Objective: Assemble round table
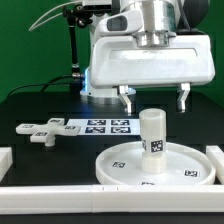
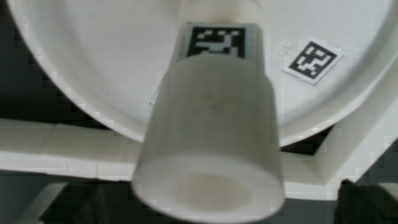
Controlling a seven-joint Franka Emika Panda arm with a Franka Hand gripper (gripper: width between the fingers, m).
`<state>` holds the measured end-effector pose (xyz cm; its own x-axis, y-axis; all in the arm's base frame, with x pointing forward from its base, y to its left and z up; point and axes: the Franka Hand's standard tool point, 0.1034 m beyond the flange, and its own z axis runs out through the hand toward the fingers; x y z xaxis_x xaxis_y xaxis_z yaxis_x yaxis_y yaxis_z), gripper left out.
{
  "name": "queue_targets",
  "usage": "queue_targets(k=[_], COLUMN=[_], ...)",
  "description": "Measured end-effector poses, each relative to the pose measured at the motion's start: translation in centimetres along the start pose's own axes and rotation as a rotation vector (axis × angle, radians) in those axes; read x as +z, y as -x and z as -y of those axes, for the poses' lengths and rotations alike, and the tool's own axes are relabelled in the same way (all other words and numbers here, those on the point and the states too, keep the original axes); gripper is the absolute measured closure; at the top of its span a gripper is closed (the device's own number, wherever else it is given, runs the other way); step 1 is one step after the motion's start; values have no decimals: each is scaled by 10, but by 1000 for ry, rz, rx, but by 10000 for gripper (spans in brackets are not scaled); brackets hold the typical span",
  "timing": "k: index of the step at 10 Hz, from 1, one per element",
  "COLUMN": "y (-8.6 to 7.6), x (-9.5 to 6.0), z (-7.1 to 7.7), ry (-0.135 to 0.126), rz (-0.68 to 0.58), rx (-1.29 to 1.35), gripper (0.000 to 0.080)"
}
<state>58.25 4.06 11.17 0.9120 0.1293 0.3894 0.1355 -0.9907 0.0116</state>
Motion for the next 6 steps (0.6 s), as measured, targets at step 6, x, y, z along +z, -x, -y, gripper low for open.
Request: queue_targets(k=[6], y=[7], x=[4], z=[-8], ry=[-20], rz=[100], rx=[-27], gripper=[151])
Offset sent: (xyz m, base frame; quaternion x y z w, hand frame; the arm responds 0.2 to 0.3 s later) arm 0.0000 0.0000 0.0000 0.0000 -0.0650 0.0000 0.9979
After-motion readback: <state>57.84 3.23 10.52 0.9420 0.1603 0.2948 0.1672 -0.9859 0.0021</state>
